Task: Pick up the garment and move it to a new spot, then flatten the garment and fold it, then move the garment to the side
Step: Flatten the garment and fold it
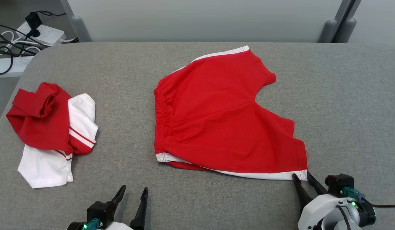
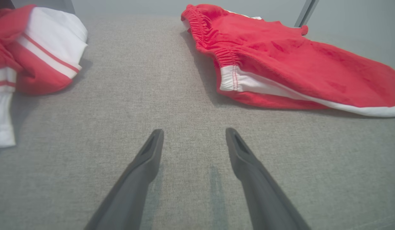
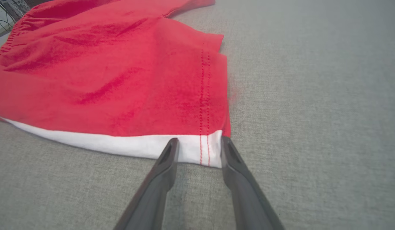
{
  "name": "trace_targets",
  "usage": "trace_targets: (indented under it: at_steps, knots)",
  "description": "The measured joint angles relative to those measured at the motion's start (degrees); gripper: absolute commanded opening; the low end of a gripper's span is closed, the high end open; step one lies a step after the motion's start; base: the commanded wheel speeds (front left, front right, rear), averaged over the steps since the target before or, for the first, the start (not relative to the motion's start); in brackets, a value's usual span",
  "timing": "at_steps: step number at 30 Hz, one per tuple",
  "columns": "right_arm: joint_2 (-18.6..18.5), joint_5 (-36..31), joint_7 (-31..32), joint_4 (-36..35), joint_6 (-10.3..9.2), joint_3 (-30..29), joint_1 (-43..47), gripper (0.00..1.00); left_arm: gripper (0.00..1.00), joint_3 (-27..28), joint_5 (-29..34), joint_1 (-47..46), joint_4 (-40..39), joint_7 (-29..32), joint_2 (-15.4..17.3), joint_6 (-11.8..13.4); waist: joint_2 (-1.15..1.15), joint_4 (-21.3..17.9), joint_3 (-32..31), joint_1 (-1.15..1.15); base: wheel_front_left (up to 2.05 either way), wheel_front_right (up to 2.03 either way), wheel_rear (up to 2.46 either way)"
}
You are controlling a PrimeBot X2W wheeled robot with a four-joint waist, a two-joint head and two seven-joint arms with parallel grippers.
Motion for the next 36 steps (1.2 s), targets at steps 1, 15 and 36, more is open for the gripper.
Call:
trace_targets:
  at_steps: [1,15,36]
  knots:
    - [0.0,0.5,0.0,0.5,0.0,0.1,0.0,0.5,1.0,0.0,0.0,0.0,0.0,0.0,0.0,-0.1,0.0,0.1,0.0,0.0,0.0,0.0,0.0]
    - [-0.2,3.5,-0.1,2.9,0.0,1.5,-1.2,0.13,1.0,-0.4,0.1,-0.1,-0.6,0.0,0.0,-0.7,0.0,-0.1,0.1,0.0,0.0,0.0,0.0]
    - [-1.3,3.8,-0.2,-2.7,0.0,2.2,-1.3,0.0,1.0,-8.4,-5.7,-11.5,6.2,0.0,0.7,-1.8,0.0,-4.3,2.8,0.0,0.0,0.0,0.0]
